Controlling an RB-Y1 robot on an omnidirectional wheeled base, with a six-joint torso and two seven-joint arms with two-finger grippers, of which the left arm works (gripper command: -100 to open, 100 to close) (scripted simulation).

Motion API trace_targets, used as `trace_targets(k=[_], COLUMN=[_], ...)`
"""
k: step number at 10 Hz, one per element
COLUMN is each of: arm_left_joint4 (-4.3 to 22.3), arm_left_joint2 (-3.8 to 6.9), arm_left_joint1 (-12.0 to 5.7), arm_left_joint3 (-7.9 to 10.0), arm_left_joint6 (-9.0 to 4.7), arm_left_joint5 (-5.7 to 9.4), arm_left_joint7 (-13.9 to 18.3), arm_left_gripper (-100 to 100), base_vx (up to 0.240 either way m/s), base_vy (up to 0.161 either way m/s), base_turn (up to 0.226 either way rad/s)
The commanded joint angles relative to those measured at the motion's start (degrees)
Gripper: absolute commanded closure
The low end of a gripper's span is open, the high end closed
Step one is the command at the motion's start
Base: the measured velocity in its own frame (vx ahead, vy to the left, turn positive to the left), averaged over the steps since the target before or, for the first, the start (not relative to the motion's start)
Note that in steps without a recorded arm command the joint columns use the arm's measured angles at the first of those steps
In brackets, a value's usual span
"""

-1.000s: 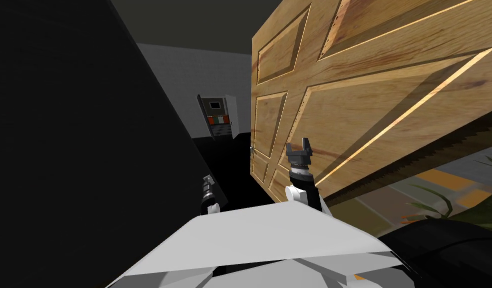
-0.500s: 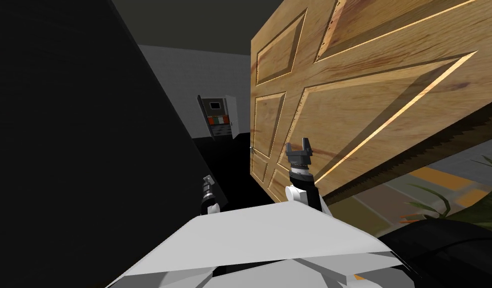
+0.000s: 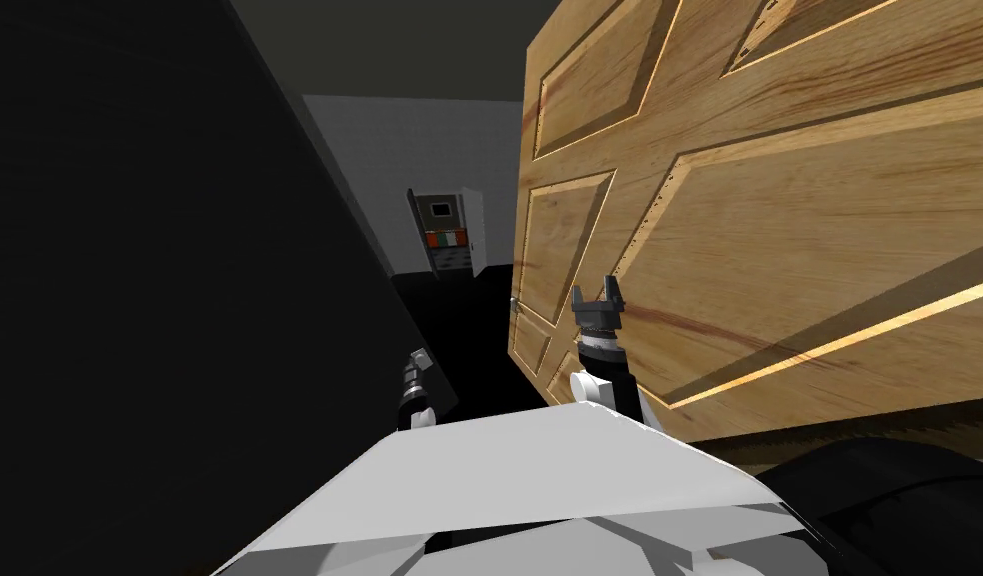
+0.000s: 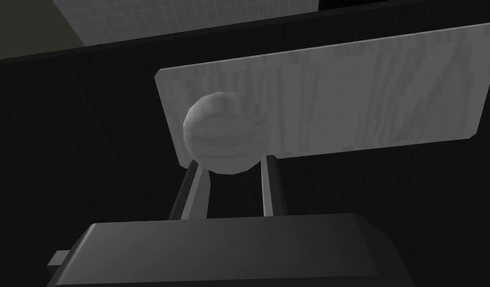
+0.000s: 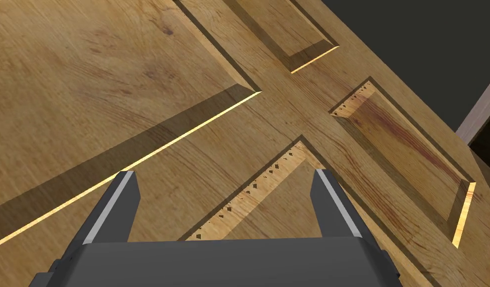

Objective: Push the door open

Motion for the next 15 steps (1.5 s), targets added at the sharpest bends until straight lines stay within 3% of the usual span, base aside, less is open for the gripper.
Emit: trace_targets(k=[1,2,5,6,9,10,11,15], arm_left_joint4=[-0.13,1.22,2.78,4.01,5.72,4.80,5.19,6.06], arm_left_joint2=[1.45,1.36,1.05,-0.01,-3.05,-2.67,-1.01,0.31], arm_left_joint1=[-0.23,-1.46,-3.14,-4.47,-6.33,-5.76,-5.81,-5.94], arm_left_joint3=[0.00,-0.75,-1.62,-2.31,-3.27,-3.08,-3.25,-3.48], arm_left_joint6=[-0.59,-0.67,-1.00,-1.26,-1.63,-1.25,-1.82,-3.03], arm_left_joint5=[0.58,1.68,3.43,4.81,6.73,6.38,6.63,7.03], arm_left_joint7=[-0.34,-1.30,-2.62,-3.66,-5.10,-5.07,-5.30,-5.57], arm_left_gripper=[100,-100,-100,-100,-100,-100,-100,-100], base_vx=[0.184,-0.007,-0.166,-0.218,-0.149,-0.038,0.085,0.201], base_vy=[0.077,-0.015,-0.067,-0.139,-0.162,-0.089,0.073,0.128], base_turn=[0.214,0.226,0.114,0.221,0.109,0.014,0.016,-0.007])
